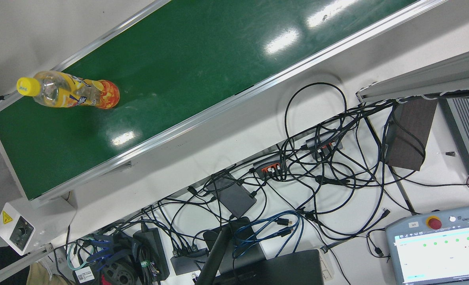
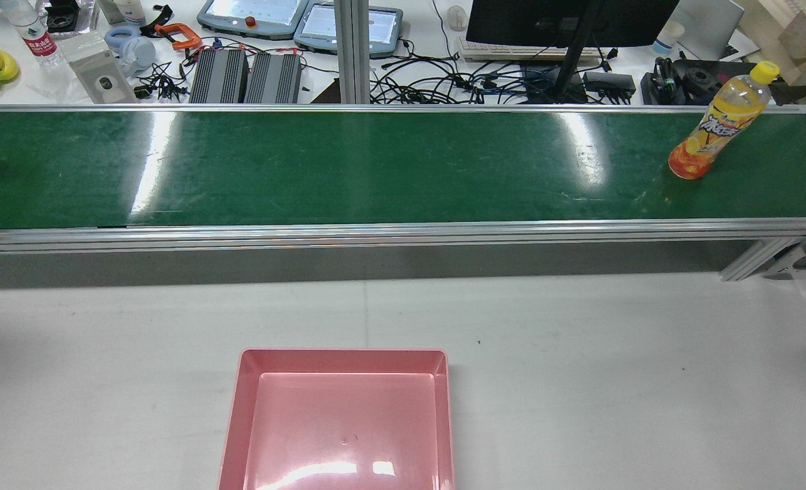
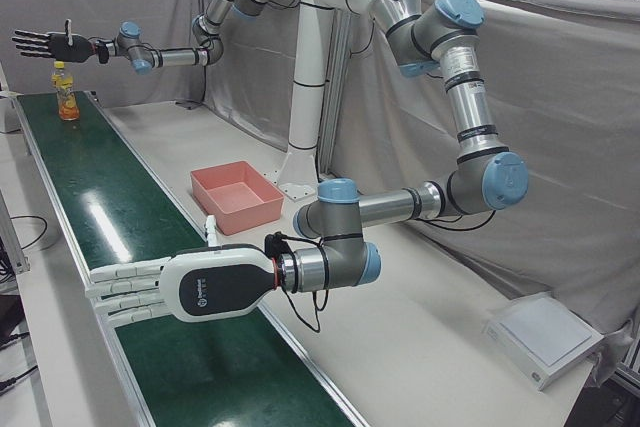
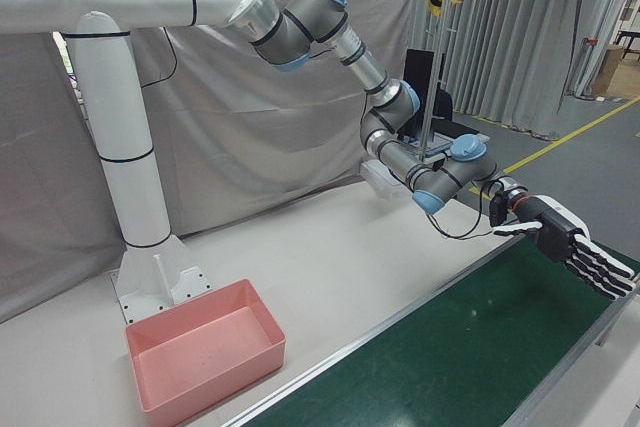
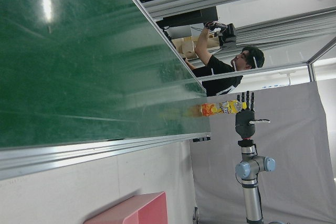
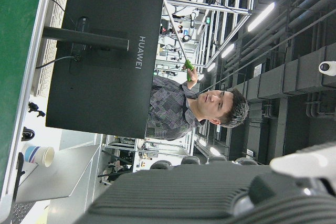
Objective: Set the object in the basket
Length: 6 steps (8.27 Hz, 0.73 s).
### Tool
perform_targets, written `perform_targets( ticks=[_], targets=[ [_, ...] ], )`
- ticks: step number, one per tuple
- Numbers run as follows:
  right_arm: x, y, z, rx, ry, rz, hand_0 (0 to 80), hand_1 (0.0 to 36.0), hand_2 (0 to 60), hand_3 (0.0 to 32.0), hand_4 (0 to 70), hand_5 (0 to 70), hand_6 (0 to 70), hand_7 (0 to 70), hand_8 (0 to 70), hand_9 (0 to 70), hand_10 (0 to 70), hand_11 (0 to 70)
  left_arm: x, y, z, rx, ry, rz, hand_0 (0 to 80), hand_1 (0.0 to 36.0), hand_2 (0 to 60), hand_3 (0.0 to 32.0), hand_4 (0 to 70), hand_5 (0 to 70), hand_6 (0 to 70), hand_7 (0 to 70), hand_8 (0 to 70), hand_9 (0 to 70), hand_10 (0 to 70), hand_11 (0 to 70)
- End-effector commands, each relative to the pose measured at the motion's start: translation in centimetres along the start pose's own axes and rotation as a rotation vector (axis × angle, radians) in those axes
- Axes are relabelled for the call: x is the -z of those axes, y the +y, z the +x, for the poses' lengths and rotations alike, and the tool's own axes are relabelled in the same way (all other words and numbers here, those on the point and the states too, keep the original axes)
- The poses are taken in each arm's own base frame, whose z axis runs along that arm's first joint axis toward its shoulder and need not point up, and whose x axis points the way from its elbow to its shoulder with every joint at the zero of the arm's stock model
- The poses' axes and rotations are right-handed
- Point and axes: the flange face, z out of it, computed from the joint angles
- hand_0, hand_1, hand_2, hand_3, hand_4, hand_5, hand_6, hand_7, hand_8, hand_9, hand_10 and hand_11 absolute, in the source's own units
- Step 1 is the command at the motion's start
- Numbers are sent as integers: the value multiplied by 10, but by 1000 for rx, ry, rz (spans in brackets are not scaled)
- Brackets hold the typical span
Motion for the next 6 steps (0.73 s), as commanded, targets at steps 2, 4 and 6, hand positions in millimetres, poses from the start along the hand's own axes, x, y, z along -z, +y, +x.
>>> perform_targets(
  ticks=[2, 4, 6],
  targets=[
    [0, 0, 0, 0, 0, 2, 0, 0, 0, 0, 0, 0, 0, 0, 0, 0, 0, 0, -4, 25, 9, -1, 12, -34, 599, 97, 0, 0, 0, 0, 0, 0, 0, 0, 0, 0],
    [0, 0, 0, 0, 0, 0, 0, 0, 0, 0, 0, 0, 0, 0, 0, 0, 0, 0, -5, 29, 10, 0, 13, -41, 597, 97, 0, 0, 0, 3, 0, 0, 0, 0, 0, 0],
    [0, 0, 0, 1, 0, 0, 0, 0, 0, 0, 0, 0, 0, 0, 0, 0, 0, 0, 1, 28, 10, 0, 12, -34, 599, 97, 0, 0, 0, 0, 0, 0, 0, 0, 0, 0]
  ],
)
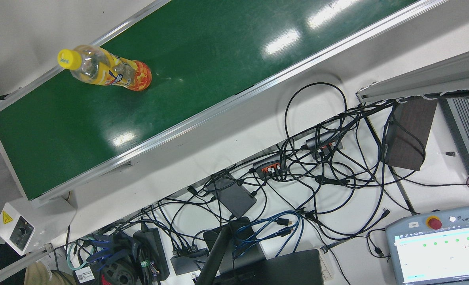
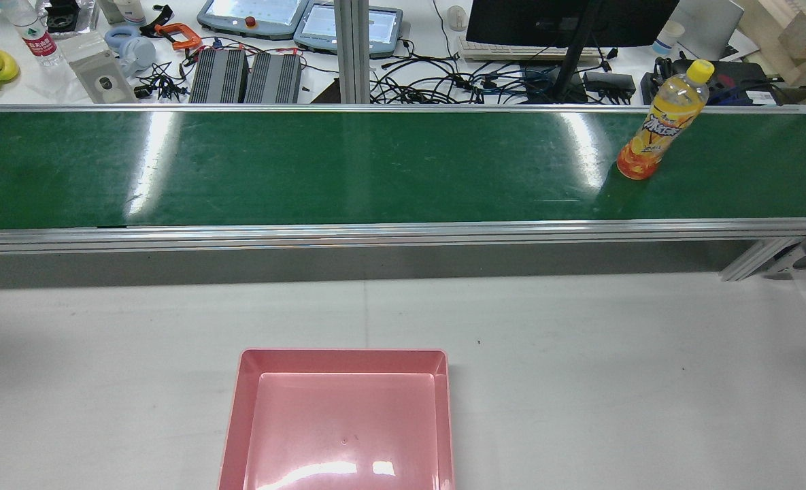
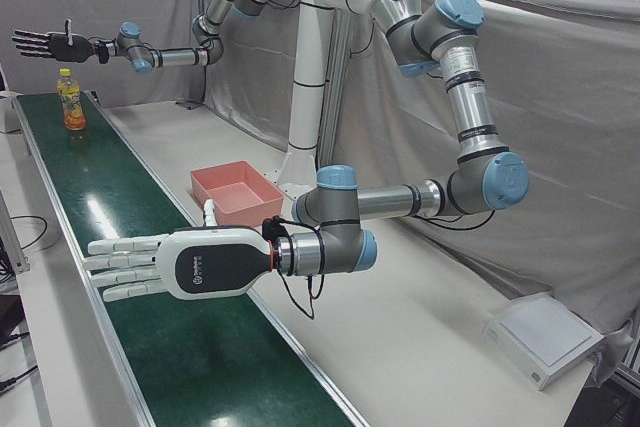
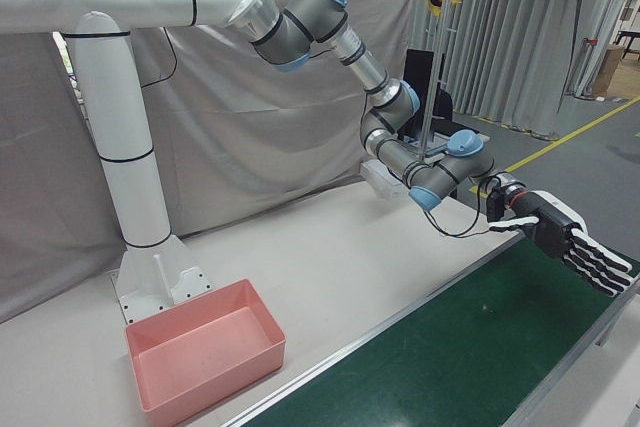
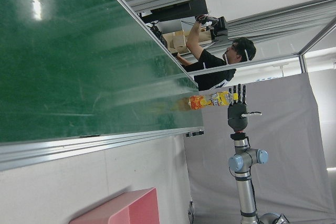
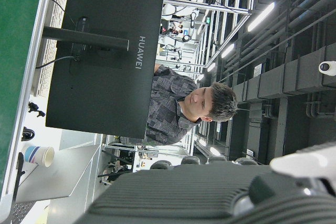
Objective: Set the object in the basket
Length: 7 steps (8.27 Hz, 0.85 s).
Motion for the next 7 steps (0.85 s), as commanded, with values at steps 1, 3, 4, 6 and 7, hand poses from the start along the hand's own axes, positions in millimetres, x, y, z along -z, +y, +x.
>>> perform_targets(
  ticks=[1, 3, 4, 6, 7],
  targets=[
    [0, 0, 0, 0, 0, 0, 0, 0, 0, 0, 0, 0, 0, 0, 0, 0, 0, 0, 8, -2, -1, 1, -3, 9, 601, 97, 0, 0, 0, 0, 0, 0, 0, 0, 0, 0],
    [0, 0, 0, 0, 0, 0, 0, 0, 0, 0, 0, 0, 0, 0, 0, 0, 0, 0, 7, -1, -1, 2, -4, 11, 601, 97, 0, 0, 0, 2, 0, 0, 0, 0, 0, 0],
    [0, 0, 0, 0, 0, 0, 0, 0, 0, 0, 0, 0, 0, 0, 0, 0, 0, 0, 5, 0, -2, 3, -5, 12, 603, 98, 0, 0, 0, 5, 0, 0, 0, 0, 0, 0],
    [0, 0, 0, 2, 0, 0, 0, 0, 0, 0, 0, 0, 0, 0, 0, 0, 0, 0, 4, 1, -3, 7, -9, 19, 605, 100, 0, 0, 0, 13, 0, 0, 0, 0, 0, 0],
    [0, 0, 0, 0, 0, 0, 0, 0, 0, 0, 0, 0, 0, 0, 0, 0, 0, 0, 2, 2, -4, 7, -10, 18, 604, 101, 0, 0, 0, 11, 0, 0, 0, 0, 0, 0]
  ],
)
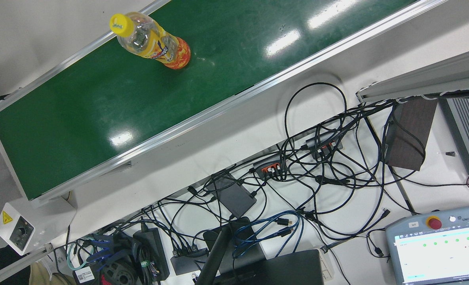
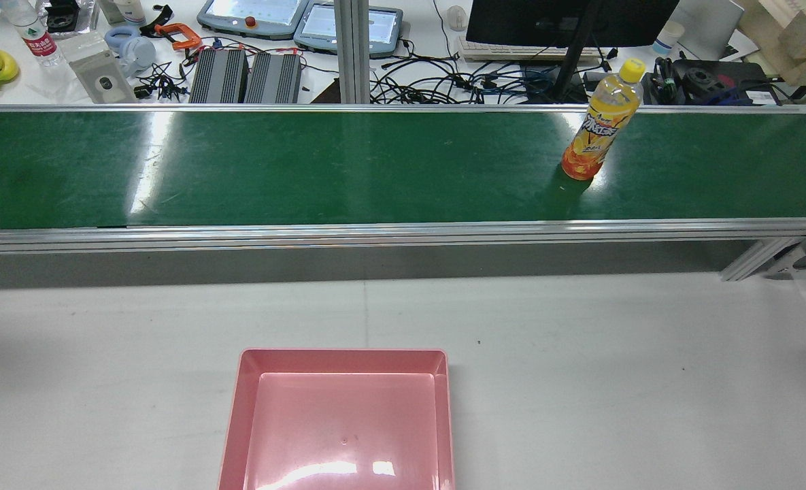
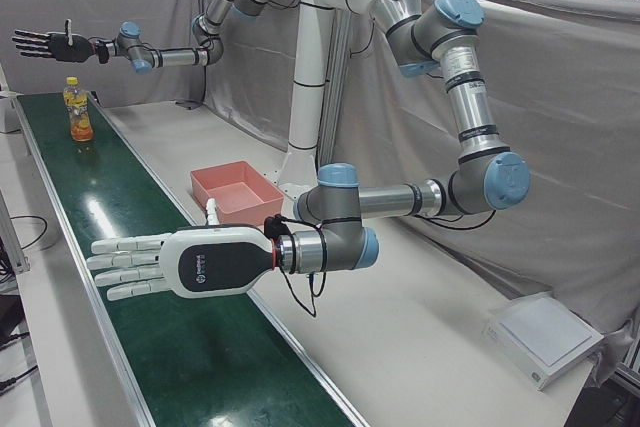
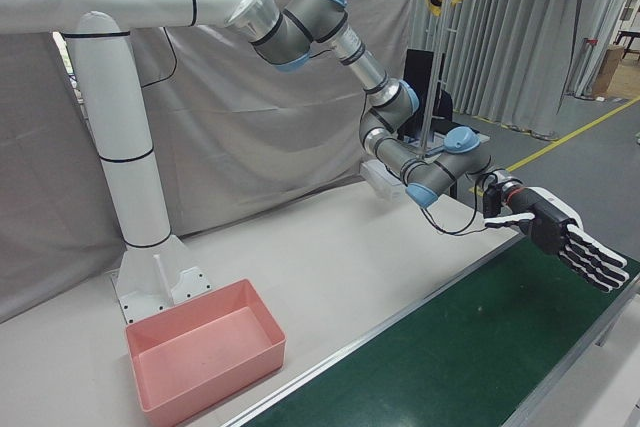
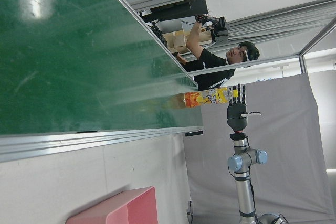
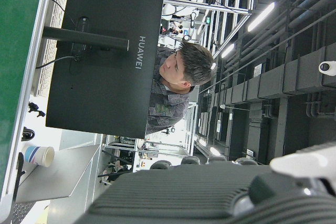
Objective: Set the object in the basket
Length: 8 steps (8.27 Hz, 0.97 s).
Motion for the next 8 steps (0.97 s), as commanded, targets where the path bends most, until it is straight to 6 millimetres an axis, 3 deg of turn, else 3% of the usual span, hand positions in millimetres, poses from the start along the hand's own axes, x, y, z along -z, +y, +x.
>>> perform_targets(
  ticks=[1, 8],
  targets=[
    [0, 0, 0, 0, 0, 0, 0, 0, 0, 0, 0, 0, 0, 0, 0, 0, 0, 0, -2, 1, -1, 2, -4, 3, 605, 101, 0, 0, 0, 17, 0, 0, 0, 0, 0, 0],
    [0, 0, 0, 0, 0, 0, 0, 0, 0, 0, 0, 0, 0, 0, 0, 0, 0, 0, 0, 8, 1, 2, -3, -3, 612, 104, 0, 0, 0, 10, 0, 0, 0, 0, 0, 0]
  ],
)
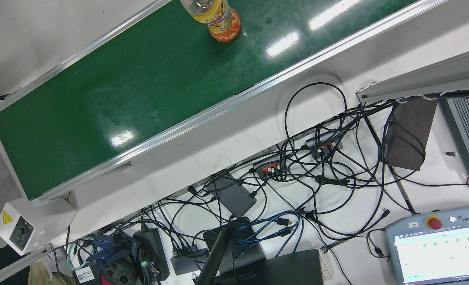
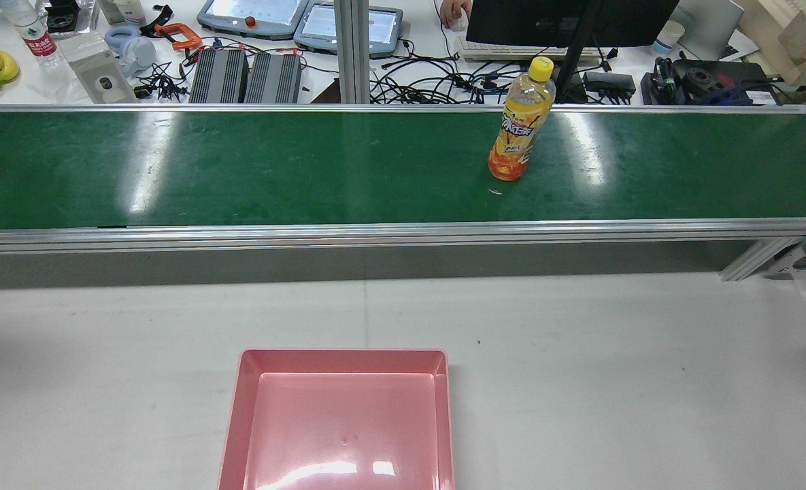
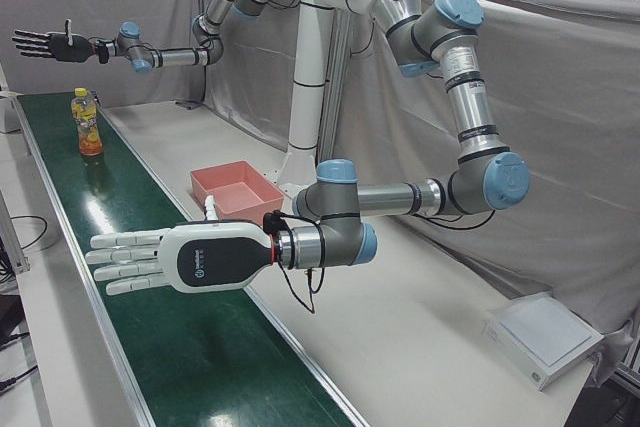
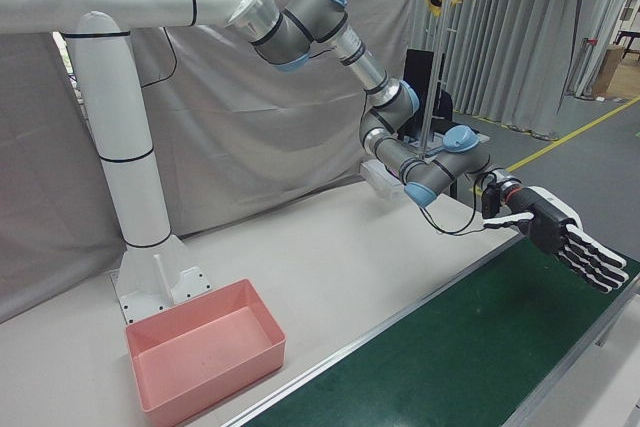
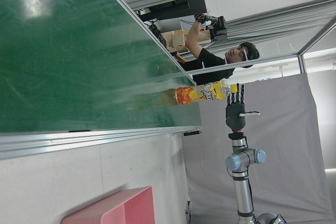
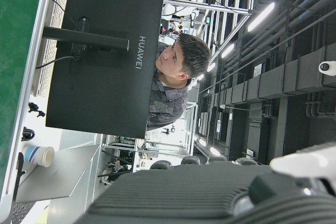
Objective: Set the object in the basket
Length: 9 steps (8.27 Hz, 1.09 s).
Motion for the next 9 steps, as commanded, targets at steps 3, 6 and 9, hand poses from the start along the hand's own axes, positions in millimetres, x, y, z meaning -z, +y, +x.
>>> perform_targets(
  ticks=[3, 6, 9],
  targets=[
    [0, 0, 0, 0, 0, 0, 0, 0, 0, 0, 0, 0, 0, 0, 0, 0, 0, 0, 0, -4, -6, 5, -10, 15, 613, 104, 0, 0, 0, 28, 0, 0, 0, 0, 0, 0],
    [0, 0, 0, 0, 0, 0, 0, 0, 0, 0, 0, 0, 0, 0, 0, 0, 0, 0, -18, 3, -66, 30, -75, -7, 618, 109, 0, 0, 0, 34, 0, 0, 0, 0, 0, 0],
    [0, 0, 0, 0, 0, 0, 0, 0, 0, 0, 0, 0, 0, 0, 0, 0, 0, 0, -16, -3, -64, 28, -39, 0, 612, 107, 0, 0, 0, 15, 0, 0, 0, 0, 0, 0]
  ],
)
